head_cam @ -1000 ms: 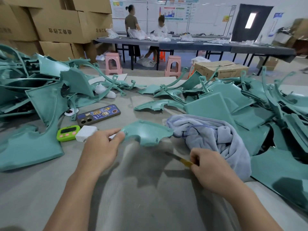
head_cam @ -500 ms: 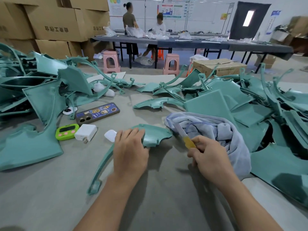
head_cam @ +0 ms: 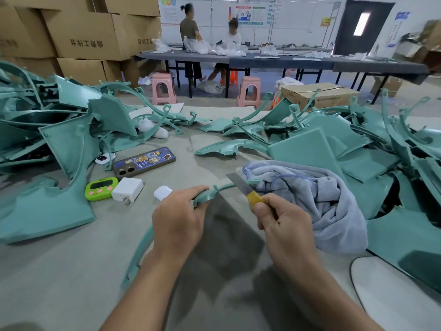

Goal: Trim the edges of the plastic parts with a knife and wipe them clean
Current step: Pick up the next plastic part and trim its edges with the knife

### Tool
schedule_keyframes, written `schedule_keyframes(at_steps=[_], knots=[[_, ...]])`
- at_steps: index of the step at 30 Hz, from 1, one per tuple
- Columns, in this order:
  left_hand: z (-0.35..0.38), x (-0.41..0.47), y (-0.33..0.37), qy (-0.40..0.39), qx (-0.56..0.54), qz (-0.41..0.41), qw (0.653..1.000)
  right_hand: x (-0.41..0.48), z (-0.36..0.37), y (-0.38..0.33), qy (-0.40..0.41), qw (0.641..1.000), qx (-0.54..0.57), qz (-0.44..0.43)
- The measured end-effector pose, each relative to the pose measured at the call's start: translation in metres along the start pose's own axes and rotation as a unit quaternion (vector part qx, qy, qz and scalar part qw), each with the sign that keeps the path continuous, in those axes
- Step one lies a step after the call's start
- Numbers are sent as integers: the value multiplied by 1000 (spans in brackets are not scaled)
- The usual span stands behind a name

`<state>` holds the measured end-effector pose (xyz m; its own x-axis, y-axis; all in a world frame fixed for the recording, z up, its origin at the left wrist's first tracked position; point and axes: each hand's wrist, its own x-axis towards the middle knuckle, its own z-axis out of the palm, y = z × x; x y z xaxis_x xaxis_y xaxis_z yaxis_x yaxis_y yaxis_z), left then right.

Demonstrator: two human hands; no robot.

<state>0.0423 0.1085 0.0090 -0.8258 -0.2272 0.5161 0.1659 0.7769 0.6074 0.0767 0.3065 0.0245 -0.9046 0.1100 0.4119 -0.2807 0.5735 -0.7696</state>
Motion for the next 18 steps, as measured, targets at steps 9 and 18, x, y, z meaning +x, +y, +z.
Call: schedule_keyframes(at_steps=[9, 18], knots=[[0, -5, 14, 33, 86, 47, 995, 8, -3, 6, 72, 994, -76, 17], [1, -4, 9, 72, 74, 75, 992, 13, -7, 7, 91, 990, -100, 35]])
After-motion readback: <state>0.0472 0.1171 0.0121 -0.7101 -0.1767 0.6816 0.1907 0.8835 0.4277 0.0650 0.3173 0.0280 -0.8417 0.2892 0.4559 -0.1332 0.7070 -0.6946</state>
